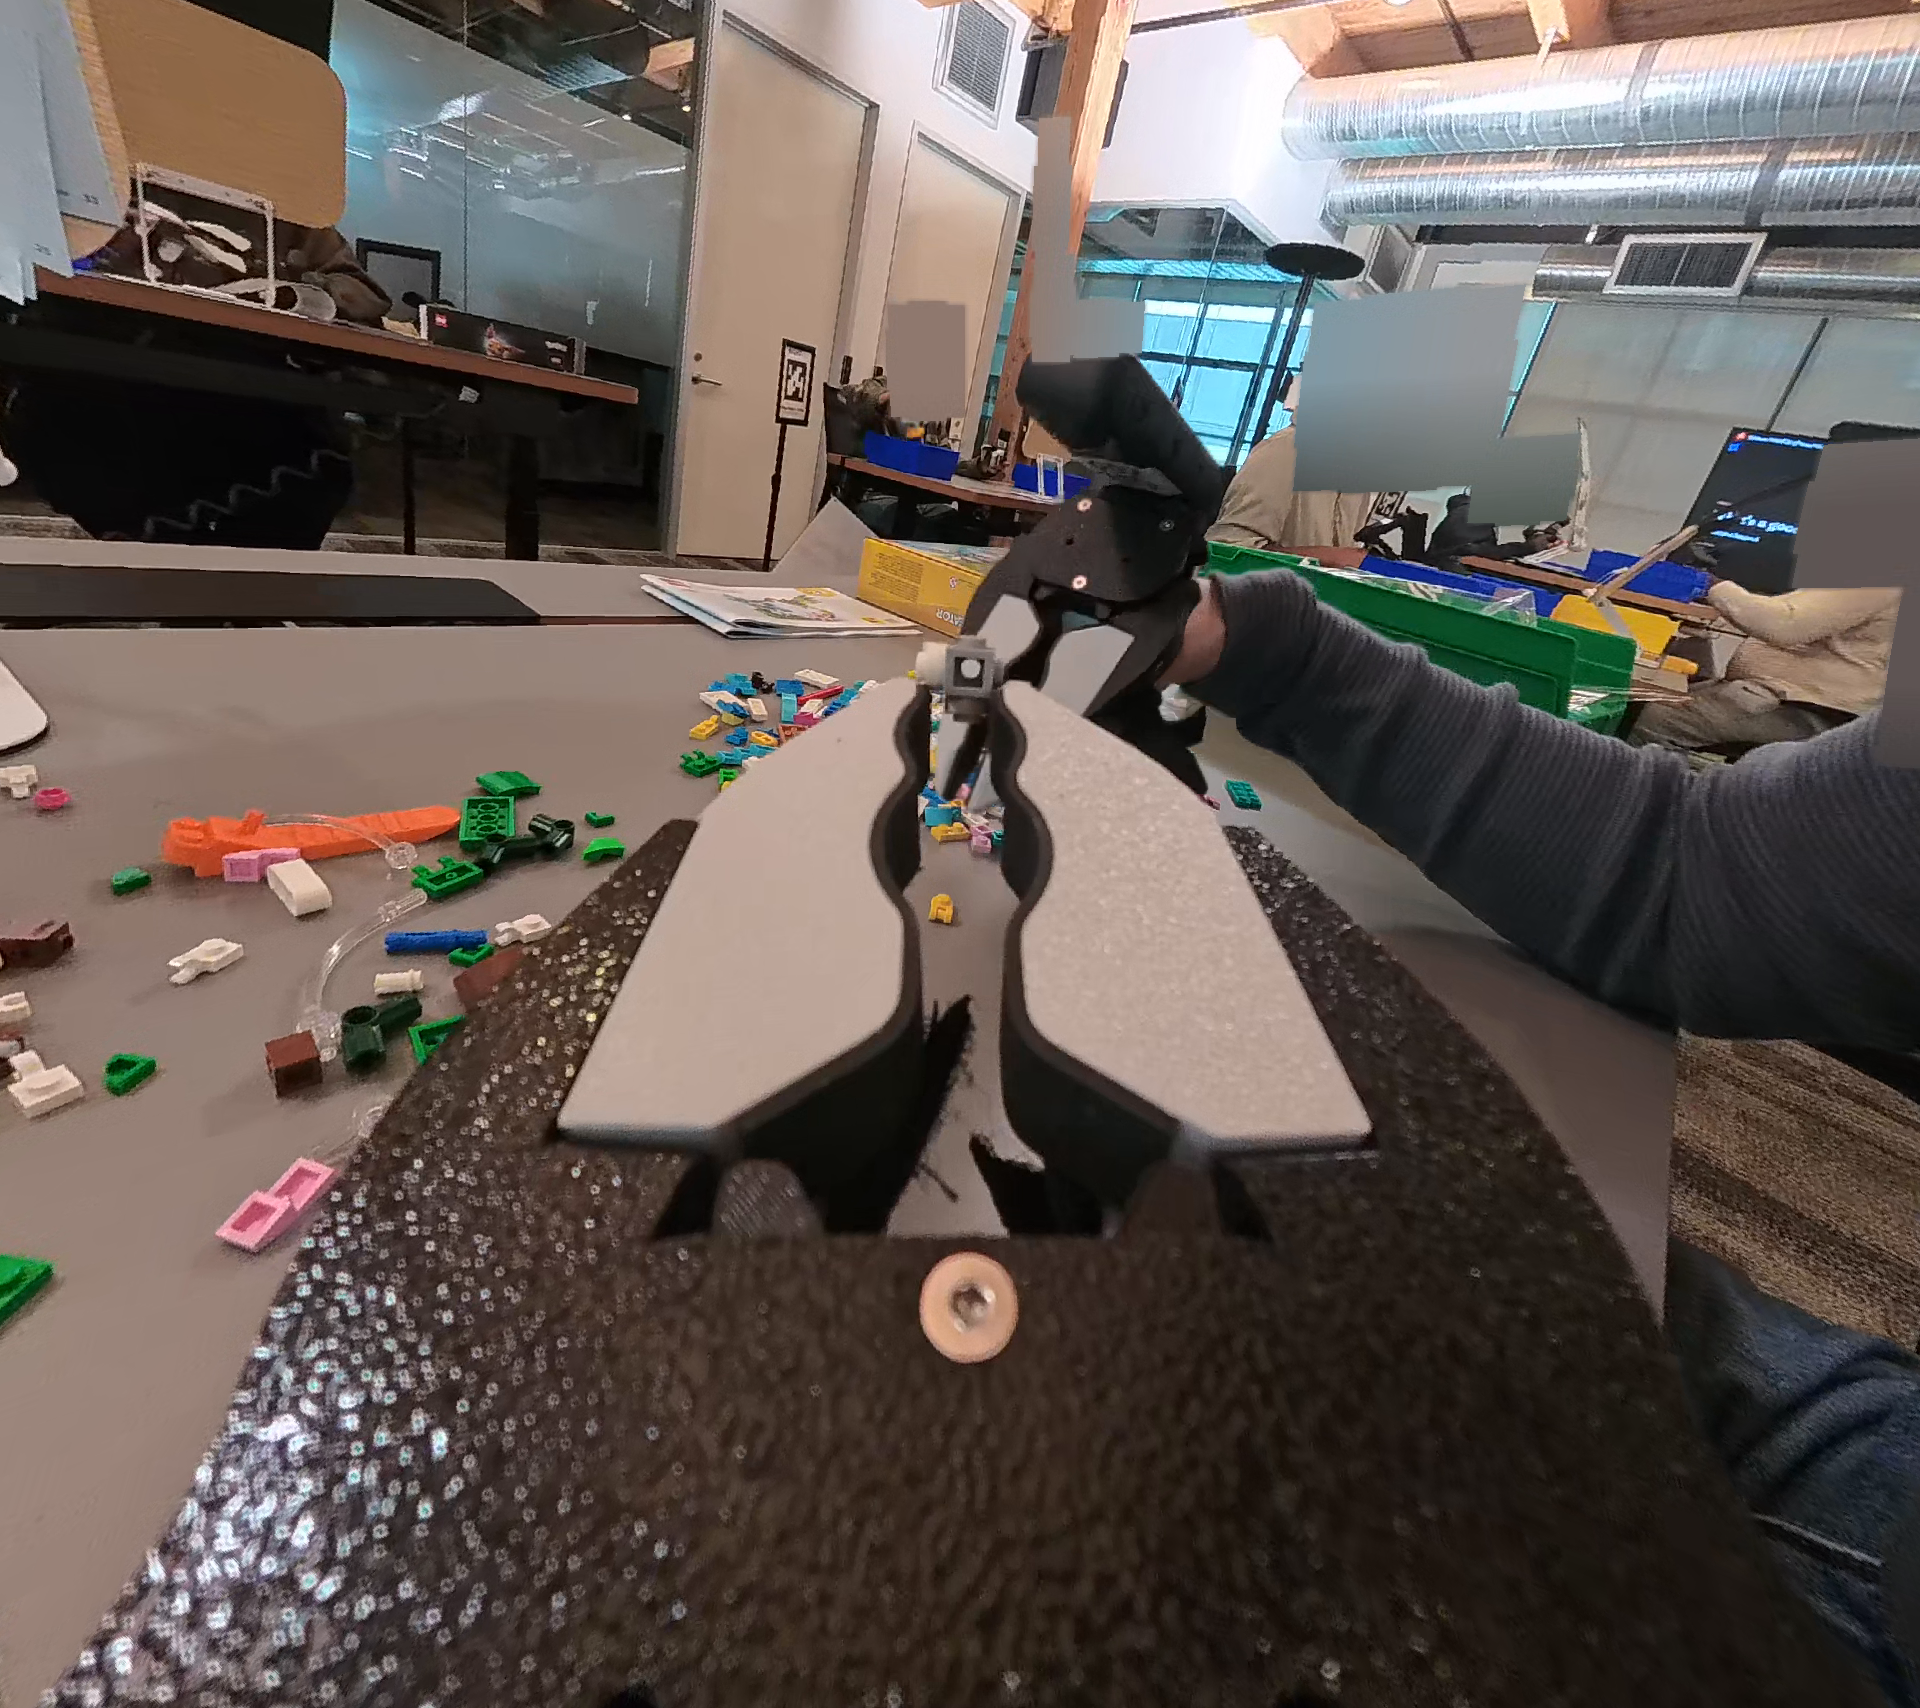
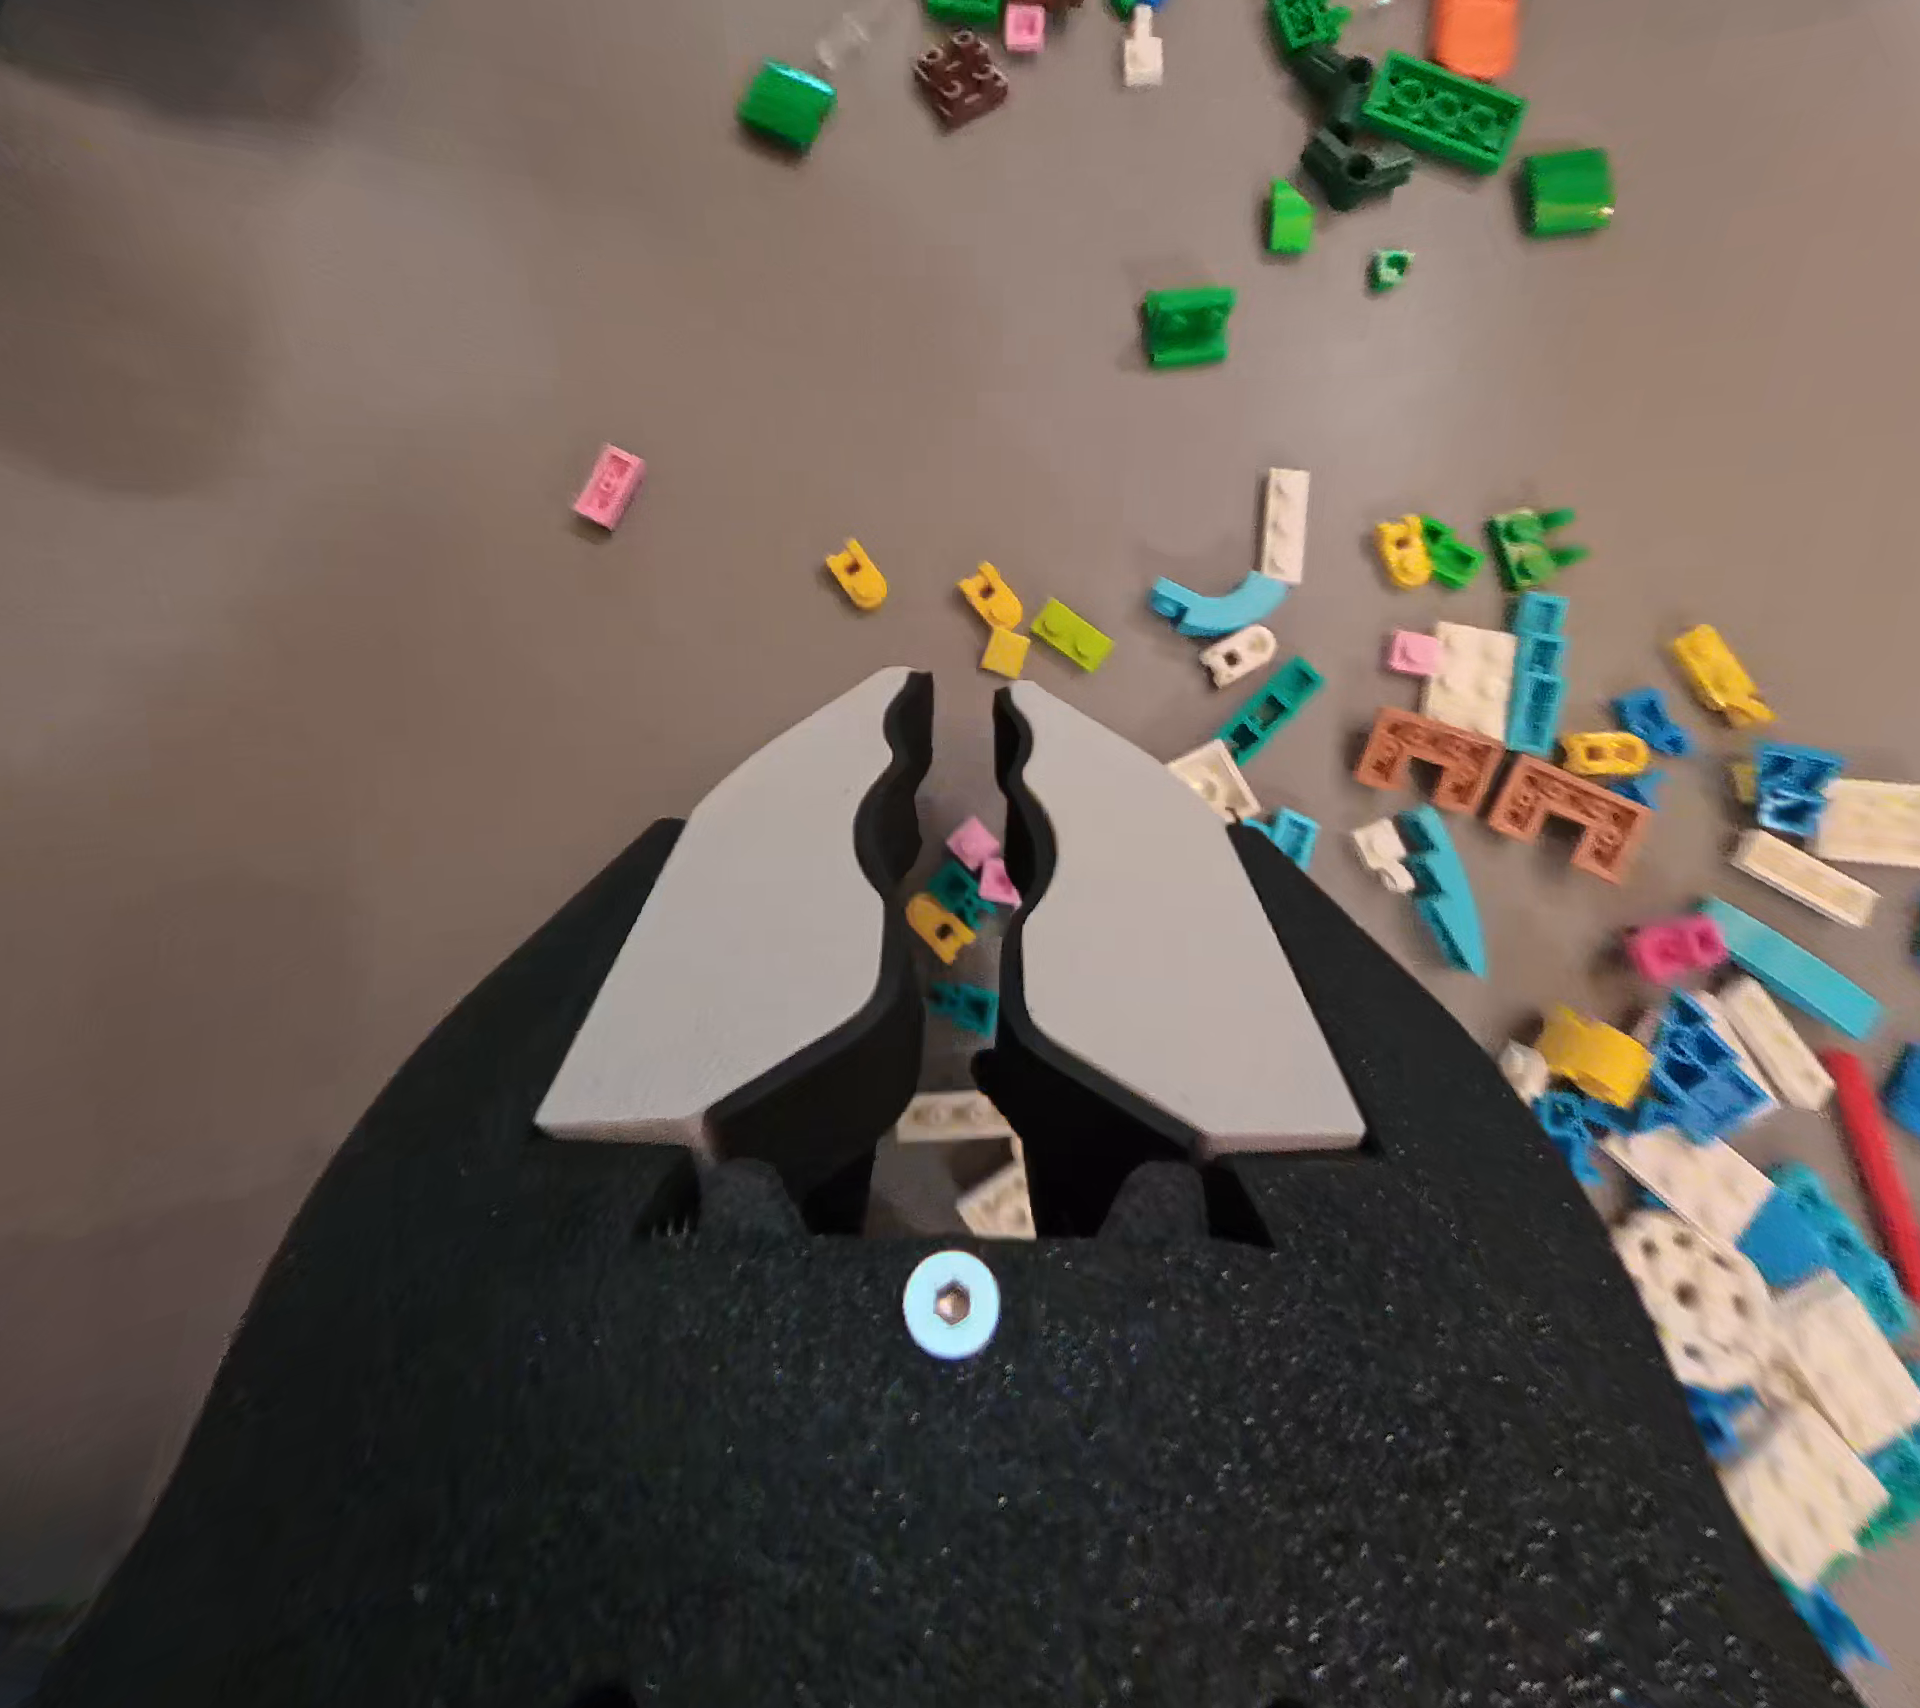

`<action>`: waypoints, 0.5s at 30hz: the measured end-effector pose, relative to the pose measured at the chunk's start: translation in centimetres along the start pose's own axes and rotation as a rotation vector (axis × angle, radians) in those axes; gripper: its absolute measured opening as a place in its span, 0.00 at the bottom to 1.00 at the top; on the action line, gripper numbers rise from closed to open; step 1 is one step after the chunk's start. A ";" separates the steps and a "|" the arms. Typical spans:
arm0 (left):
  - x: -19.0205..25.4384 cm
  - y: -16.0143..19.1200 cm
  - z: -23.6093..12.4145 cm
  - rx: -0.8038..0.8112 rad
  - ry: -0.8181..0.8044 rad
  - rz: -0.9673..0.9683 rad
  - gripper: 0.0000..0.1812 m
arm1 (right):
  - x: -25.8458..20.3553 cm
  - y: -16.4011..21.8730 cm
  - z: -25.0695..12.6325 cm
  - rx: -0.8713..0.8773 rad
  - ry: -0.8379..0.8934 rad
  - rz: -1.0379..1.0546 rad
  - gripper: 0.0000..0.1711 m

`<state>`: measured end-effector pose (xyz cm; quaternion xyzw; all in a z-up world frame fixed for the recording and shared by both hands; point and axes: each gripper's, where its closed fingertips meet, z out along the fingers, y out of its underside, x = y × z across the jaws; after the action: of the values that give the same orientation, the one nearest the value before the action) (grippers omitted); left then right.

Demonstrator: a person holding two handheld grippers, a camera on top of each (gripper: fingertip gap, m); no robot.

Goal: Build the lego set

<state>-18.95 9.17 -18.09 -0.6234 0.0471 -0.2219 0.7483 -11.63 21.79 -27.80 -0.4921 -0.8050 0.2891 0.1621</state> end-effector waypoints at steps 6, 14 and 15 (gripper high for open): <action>0.0 -0.1 0.0 0.005 0.003 -0.006 0.05 | 2.1 1.2 1.7 -0.084 0.112 0.056 0.07; 0.0 -0.1 -0.1 0.005 0.006 -0.009 0.05 | 5.3 1.1 2.2 -0.096 0.307 0.208 0.08; 0.0 -0.1 -0.1 0.005 0.006 -0.010 0.05 | 5.5 1.0 2.2 -0.088 0.321 0.218 0.08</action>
<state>-18.95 9.08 -18.04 -0.6210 0.0460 -0.2275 0.7486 -14.71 26.35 -30.32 -0.6228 -0.7227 0.1871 0.2344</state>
